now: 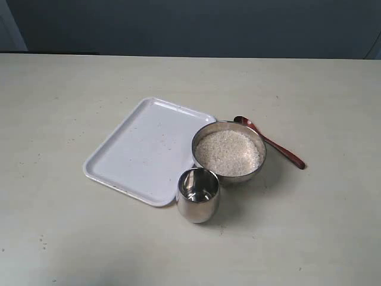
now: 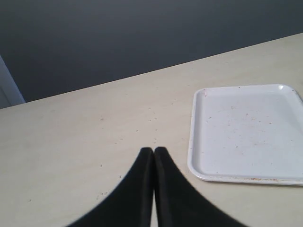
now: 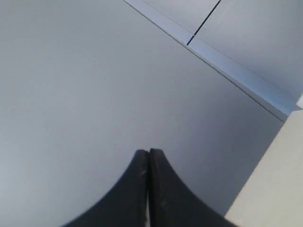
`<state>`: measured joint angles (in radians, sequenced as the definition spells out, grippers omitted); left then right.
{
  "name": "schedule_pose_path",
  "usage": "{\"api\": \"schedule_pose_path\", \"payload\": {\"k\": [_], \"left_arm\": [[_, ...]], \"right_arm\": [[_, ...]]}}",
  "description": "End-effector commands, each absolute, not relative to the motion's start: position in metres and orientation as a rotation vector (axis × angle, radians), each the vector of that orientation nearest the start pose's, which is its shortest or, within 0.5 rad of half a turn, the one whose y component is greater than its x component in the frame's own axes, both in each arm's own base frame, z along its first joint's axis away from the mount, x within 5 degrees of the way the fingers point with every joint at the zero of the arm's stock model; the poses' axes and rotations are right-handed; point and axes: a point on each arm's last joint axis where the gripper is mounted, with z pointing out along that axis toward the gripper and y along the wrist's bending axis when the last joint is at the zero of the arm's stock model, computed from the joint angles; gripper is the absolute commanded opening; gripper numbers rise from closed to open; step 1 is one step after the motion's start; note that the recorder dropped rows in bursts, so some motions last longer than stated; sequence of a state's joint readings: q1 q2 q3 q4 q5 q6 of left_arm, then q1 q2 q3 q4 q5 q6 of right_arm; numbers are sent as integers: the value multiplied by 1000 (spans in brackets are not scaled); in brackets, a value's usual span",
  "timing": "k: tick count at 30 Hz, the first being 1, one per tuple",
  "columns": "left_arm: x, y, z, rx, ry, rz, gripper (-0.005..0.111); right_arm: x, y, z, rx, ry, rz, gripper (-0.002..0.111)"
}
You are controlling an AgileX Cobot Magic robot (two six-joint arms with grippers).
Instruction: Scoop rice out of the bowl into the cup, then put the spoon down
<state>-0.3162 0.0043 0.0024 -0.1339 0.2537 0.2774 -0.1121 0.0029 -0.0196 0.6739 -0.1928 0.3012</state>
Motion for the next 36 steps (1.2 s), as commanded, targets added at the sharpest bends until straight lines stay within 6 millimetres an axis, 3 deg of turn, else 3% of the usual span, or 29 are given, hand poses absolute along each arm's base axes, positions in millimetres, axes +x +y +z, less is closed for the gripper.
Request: {"api": "schedule_pose_path", "payload": {"k": [1, 3, 7, 9, 13, 18, 23, 26, 29, 33, 36], "left_arm": [[52, -20, 192, 413, 1673, -166, 1], [52, -20, 192, 413, 1673, -166, 1], [52, -20, 192, 413, 1673, -166, 1], [52, -20, 192, 413, 1673, -166, 1], [52, -20, 192, 413, 1673, -166, 1], [52, -20, 192, 413, 1673, -166, 1], [52, -20, 192, 413, 1673, -166, 1], [52, -20, 192, 413, 1673, -166, 1], [52, -20, 192, 413, 1673, -166, 1], [52, -20, 192, 413, 1673, -166, 1], [52, -20, 192, 413, 1673, -166, 1]], "right_arm": [[37, -13, 279, 593, 1009, 550, 0], [34, -6, 309, 402, 1094, 369, 0], [66, -9, 355, 237, 1644, 27, 0], [86, -9, 362, 138, 1865, -41, 0], [128, 3, 356, -122, 2183, 11, 0], [180, 31, 314, -568, 2444, 65, -1], [219, 86, 253, -1122, 2522, -16, -1], [236, 112, 224, -1117, 2533, 0, -1], [248, 124, 195, -1117, 2588, 12, -1], [259, 125, 168, -1220, 2594, -72, -1], [264, 127, 158, -1222, 2582, -71, 1]]}}
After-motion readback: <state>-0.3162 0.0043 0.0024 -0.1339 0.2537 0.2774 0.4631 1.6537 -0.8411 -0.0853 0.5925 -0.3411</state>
